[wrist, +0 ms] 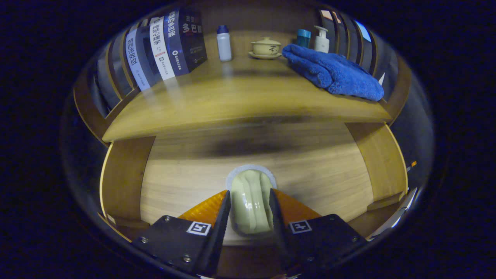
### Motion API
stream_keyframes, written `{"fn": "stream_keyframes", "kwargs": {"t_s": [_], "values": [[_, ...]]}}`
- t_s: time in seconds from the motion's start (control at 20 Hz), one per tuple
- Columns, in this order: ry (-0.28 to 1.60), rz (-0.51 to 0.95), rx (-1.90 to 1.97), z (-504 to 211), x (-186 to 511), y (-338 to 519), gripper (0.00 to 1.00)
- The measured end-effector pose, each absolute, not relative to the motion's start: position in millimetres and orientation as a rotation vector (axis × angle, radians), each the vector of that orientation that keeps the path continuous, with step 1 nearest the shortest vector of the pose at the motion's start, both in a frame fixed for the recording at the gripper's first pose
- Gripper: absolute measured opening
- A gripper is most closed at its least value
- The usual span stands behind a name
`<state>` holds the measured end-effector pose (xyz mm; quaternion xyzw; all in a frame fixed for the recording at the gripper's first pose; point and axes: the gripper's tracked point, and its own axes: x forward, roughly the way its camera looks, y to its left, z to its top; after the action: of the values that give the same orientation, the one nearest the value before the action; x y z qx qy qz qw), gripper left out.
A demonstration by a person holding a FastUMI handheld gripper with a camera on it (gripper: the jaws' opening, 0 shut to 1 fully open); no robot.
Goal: Pull open the drawer, take out the items inside it, and place them on the countertop above the cabinet.
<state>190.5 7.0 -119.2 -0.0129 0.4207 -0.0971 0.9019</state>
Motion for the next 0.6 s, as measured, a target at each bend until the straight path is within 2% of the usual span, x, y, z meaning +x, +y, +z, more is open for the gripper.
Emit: {"fn": "stream_keyframes", "kwargs": {"t_s": [0.1,0.2,0.25,0.6], "values": [[0.824,-0.202,-0.031,-106.4,189.2,7.6,0.15],[0.78,-0.213,-0.031,-101.3,183.9,7.5,0.15],[0.741,-0.21,-0.039,-94.4,182.7,6.9,0.07],[0.452,-0.192,-0.066,-29.0,154.7,19.1,0.07]]}}
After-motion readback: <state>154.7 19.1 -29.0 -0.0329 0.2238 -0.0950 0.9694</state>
